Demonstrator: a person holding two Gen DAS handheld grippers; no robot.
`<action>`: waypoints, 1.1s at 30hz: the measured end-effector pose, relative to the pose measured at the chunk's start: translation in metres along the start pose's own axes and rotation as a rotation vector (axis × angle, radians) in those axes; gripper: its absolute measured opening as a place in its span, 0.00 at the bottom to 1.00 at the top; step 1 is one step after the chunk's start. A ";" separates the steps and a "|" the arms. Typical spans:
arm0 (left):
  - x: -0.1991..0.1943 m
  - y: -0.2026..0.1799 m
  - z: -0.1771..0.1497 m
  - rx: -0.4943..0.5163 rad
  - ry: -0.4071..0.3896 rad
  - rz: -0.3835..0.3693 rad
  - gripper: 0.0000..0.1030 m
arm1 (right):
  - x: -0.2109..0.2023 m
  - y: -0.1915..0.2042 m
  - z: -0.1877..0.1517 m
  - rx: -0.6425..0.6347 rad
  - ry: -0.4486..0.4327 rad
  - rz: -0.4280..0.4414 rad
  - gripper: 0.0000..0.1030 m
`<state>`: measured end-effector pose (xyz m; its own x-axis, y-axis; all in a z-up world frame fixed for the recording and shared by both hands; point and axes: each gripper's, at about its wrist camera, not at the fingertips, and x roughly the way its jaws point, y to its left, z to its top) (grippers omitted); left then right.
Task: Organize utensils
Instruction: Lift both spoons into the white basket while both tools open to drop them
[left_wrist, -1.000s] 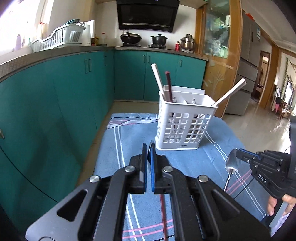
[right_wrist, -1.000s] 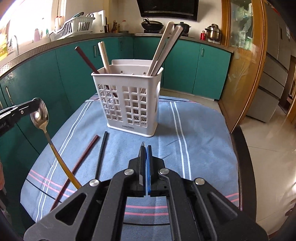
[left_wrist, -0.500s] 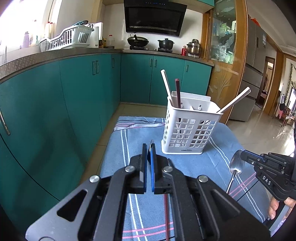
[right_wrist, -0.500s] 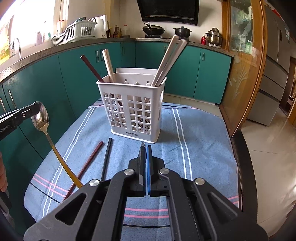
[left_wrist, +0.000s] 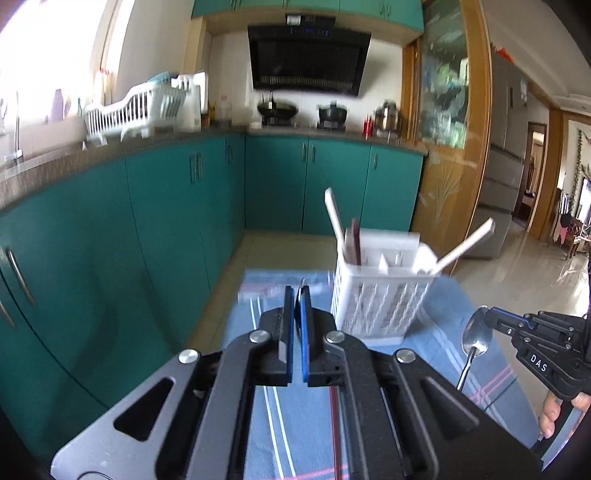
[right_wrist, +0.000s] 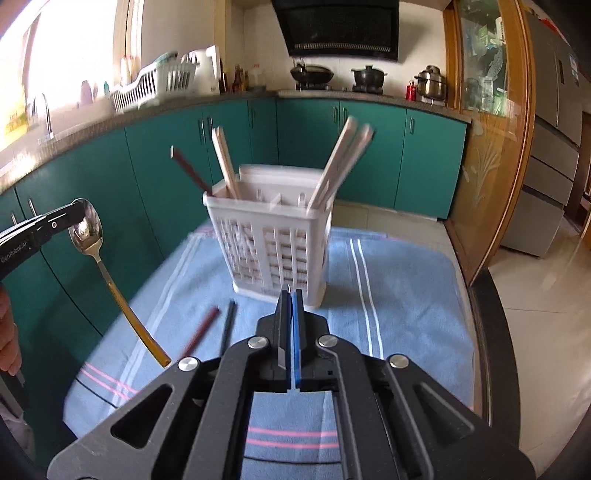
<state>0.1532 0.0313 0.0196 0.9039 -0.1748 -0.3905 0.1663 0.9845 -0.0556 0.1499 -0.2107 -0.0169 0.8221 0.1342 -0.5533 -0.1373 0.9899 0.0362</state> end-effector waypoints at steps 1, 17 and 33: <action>-0.004 0.001 0.007 0.000 -0.021 0.001 0.03 | -0.006 -0.001 0.008 0.003 -0.020 0.007 0.02; -0.003 -0.001 0.128 -0.030 -0.279 0.089 0.03 | -0.039 -0.007 0.133 -0.034 -0.307 -0.146 0.02; 0.124 -0.038 0.115 0.031 -0.108 0.123 0.03 | 0.089 0.021 0.132 -0.246 -0.245 -0.440 0.01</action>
<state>0.3042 -0.0292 0.0789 0.9551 -0.0556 -0.2910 0.0628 0.9979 0.0155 0.2931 -0.1719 0.0438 0.9313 -0.2536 -0.2616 0.1473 0.9188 -0.3663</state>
